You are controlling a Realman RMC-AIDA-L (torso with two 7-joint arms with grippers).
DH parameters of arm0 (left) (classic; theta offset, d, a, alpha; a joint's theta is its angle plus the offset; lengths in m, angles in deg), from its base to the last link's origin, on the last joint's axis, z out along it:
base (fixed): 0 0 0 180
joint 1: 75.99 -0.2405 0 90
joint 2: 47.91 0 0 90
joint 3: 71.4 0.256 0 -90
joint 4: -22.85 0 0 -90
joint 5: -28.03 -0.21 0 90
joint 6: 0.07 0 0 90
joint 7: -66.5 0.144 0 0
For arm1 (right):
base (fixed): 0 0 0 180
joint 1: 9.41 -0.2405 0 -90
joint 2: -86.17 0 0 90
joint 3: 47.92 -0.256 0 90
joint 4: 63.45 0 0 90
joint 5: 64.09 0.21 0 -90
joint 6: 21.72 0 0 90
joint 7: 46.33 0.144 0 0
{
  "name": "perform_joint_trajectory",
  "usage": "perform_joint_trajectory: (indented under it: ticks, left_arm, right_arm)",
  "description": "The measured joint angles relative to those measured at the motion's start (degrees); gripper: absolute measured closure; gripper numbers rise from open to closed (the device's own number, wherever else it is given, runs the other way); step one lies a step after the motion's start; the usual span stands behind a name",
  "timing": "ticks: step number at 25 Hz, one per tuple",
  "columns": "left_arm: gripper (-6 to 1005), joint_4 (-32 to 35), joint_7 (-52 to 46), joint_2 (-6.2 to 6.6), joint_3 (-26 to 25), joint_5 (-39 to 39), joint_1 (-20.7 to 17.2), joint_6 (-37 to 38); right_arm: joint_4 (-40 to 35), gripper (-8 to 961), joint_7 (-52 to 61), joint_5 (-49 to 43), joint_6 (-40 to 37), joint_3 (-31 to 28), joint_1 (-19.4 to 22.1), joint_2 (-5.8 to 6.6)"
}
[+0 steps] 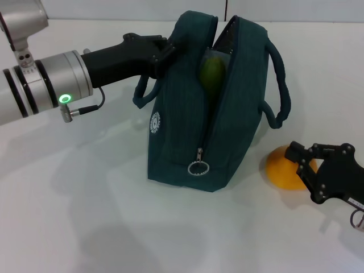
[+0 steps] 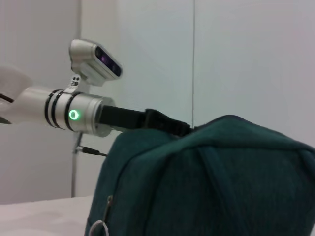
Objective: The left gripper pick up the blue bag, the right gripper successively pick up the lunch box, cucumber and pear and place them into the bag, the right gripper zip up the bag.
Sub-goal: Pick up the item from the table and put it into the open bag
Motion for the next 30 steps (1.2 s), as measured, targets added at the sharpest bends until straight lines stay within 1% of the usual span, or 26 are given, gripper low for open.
perform_joint_trajectory:
  ticks: [7,8,9,12,14,17,19,22,25,27,28,29,30]
  left_arm:
    - [953,0.01,2.81,0.0,0.09,0.01,-1.09,1.73]
    - [953,0.01,2.81,0.0,0.09,0.01,-1.09,1.73]
    - [953,0.02,3.4,0.04,0.09,0.01,-1.58,3.04]
    - [953,0.13,3.94,0.07,0.09,0.01,-2.05,4.41]
    - [953,0.35,4.52,0.12,0.09,-0.04,-2.48,5.73]
    - [953,0.57,5.58,0.17,0.09,-0.28,-3.05,7.85]
    - [953,0.63,6.34,0.19,0.08,-0.38,-3.3,9.37]
    - [953,0.69,7.24,0.25,0.06,-0.41,-3.68,11.29]
    - [953,0.73,7.34,0.27,0.02,-0.38,-3.8,12.12]
    - [953,0.74,7.44,0.28,0.02,-0.42,-3.86,12.46]
    - [953,0.73,7.65,0.27,0.05,-0.56,-3.87,12.72]
    - [953,0.73,7.95,0.27,0.06,-0.68,-3.89,12.97]
    - [953,0.74,8.25,0.27,0.05,-0.78,-3.89,13.18]
  right_arm:
    - [-0.05,924,-0.87,0.36,-5.02,-0.29,0.99,0.54]
    - [-0.05,922,-0.87,0.36,-5.02,-0.29,0.99,0.54]
    - [-1.22,919,-0.88,0.59,-7.01,-0.49,2.01,0.67]
    - [-3.97,912,-0.68,0.85,-9.0,-0.93,3.82,0.71]
    - [-5.41,907,-0.08,1.19,-11.19,-1.65,4.43,0.71]
    - [-7.27,900,4.72,1.71,-16.4,-3.1,4.22,1.0]
    - [-10.73,895,11.06,1.81,-18.58,-3.87,4.04,1.22]
    - [-17.54,888,20.52,2.05,-18.96,-4.26,3.82,1.31]
    - [-23.57,880,29.0,2.09,-18.2,-4.29,1.89,1.23]
    - [-25.75,876,33.09,2.02,-17.18,-4.3,-0.44,1.2]
    - [-25.75,873,33.09,2.02,-17.18,-4.3,-0.44,1.2]
    - [-26.42,871,35.07,1.94,-16.4,-4.29,-1.86,1.2]
    - [-27.13,868,39.78,1.77,-13.54,-4.11,-5.32,1.2]
